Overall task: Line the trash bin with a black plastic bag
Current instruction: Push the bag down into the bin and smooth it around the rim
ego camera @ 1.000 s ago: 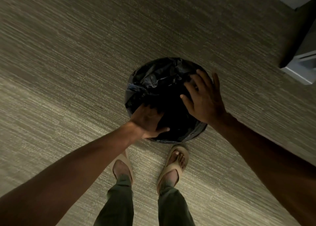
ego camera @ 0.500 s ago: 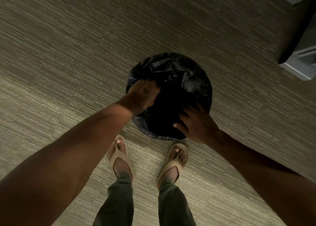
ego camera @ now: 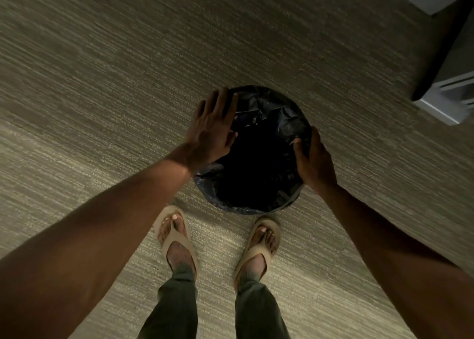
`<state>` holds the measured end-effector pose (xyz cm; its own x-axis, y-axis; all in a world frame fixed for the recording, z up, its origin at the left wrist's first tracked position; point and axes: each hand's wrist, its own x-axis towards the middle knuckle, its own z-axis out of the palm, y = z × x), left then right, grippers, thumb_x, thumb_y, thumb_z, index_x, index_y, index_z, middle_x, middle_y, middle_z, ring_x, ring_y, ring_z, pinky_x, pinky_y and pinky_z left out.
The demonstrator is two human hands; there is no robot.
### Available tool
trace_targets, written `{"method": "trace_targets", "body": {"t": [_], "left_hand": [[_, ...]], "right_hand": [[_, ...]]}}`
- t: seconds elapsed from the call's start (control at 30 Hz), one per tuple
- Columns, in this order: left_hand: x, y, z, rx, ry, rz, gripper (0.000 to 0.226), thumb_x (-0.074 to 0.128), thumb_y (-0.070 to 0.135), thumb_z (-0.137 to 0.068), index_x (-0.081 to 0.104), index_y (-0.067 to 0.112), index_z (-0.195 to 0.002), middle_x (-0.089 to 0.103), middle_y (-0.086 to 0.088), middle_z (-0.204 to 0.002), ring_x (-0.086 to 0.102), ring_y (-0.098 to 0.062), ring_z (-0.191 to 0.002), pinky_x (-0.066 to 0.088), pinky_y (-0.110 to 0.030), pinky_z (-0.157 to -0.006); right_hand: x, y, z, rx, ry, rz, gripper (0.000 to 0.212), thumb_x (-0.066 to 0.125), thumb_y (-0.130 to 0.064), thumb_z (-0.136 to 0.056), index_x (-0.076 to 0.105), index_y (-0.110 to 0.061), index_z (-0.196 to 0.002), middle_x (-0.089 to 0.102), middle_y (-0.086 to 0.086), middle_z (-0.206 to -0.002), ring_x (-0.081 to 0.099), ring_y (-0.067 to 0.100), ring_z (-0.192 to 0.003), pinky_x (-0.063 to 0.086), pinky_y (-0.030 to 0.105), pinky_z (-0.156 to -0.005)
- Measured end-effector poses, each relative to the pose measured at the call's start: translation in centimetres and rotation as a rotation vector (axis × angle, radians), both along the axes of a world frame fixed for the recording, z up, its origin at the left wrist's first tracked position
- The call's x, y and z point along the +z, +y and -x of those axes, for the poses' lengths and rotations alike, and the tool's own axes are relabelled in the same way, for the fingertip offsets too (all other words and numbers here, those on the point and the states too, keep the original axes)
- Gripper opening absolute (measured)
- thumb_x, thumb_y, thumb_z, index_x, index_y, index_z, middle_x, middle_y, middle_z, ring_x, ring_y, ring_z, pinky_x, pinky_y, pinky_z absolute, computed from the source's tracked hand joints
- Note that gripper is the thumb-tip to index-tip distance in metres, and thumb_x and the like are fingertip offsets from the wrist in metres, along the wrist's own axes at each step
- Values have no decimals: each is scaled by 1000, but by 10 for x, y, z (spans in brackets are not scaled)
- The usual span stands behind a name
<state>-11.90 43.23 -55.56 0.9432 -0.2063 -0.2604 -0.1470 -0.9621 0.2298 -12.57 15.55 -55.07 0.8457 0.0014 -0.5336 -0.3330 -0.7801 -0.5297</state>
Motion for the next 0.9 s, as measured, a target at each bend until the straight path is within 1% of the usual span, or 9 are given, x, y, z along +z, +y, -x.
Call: {"method": "trace_targets", "body": {"t": [0.1,0.2,0.27,0.33,0.47,0.53,0.63,0.73,0.9], "left_hand": [[2,5,-13,26,9,82,88,59,43,-94,18,8,-163,27,-24,-166,31,-42,-150,33,-55,-118],[12,7,-18,161,-50,210,85,56,50,-94,23,12,-163,32,-21,-165,31,-38,-152,31,-53,-120],[19,7,-7,404,-132,374,77,60,47,-96,36,9,-158,42,-20,-158,41,-36,-146,36,-45,-116],[23,8,15,733,-168,528,65,64,38,-97,48,6,-151,52,-20,-147,51,-33,-136,41,-36,-107],[23,9,69,1407,-44,680,46,64,20,-96,59,10,-141,66,-11,-130,63,-26,-119,57,-26,-87],[20,3,94,1579,13,810,37,63,10,-96,64,7,-133,69,-3,-116,67,-21,-108,52,-6,-64],[18,-7,120,1486,164,845,27,67,12,-94,75,11,-120,74,9,-98,69,-6,-88,47,-5,-57],[16,-6,121,1399,217,830,22,73,12,-91,79,11,-112,78,1,-96,72,-17,-88,51,-18,-64],[14,19,107,1352,205,828,22,76,7,-89,79,11,-110,73,10,-86,70,-4,-78,48,-5,-57]], "right_hand": [[3,2,-7,-103,0,-41,61,40,-52,-107,30,-23,-160,53,15,-153,56,36,-134,50,43,-102],[11,-3,-2,-243,-114,-58,64,46,-53,-105,34,-21,-158,58,8,-143,61,19,-121,53,29,-84],[17,-7,9,-413,-182,-88,56,52,-51,-103,48,-18,-148,66,-8,-117,64,-6,-101,48,10,-71],[19,-11,26,-575,-181,-72,43,60,-44,-99,62,-15,-131,64,-20,-96,66,-11,-90,46,4,-65],[9,-18,56,-698,47,-157,19,63,-27,-95,75,-21,-109,76,6,-110,71,27,-105,58,50,-94],[6,-15,66,-648,141,-237,18,61,-22,-97,75,-33,-98,76,5,-109,73,28,-103,60,52,-88],[6,-7,71,-646,196,-296,33,62,-19,-97,77,-42,-80,77,4,-104,75,25,-96,62,38,-69],[7,-4,71,-669,203,-296,36,63,-19,-96,78,-44,-76,78,-2,-90,76,28,-93,64,45,-65],[14,6,67,-678,214,-376,40,64,-13,-100,80,-43,-82,80,-14,-87,78,7,-83,60,24,-59]]}}
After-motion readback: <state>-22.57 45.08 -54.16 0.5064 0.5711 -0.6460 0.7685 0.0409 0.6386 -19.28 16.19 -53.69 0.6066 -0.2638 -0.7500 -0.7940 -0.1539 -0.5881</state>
